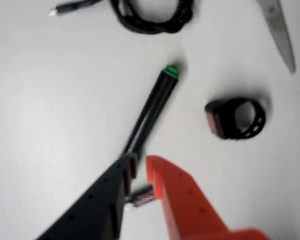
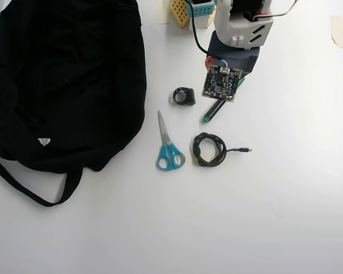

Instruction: Put the green marker into the black bag

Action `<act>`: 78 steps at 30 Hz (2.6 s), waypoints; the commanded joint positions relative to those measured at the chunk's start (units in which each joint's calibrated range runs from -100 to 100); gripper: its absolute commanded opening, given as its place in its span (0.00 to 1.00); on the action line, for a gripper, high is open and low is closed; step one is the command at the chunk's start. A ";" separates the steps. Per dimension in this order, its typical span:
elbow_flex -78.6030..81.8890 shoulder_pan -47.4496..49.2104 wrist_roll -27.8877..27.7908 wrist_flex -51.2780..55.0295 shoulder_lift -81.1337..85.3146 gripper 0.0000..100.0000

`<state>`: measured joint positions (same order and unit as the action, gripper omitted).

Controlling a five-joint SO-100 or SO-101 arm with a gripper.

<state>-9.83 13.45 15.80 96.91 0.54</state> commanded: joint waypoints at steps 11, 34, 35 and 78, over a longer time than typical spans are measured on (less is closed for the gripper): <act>-2.12 6.67 11.73 0.25 1.20 0.02; 12.07 9.29 20.85 0.77 0.29 0.02; 12.70 9.29 20.85 -0.01 0.29 0.02; 28.61 12.13 17.29 -24.38 -6.43 0.11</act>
<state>19.03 26.60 34.26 73.72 -6.27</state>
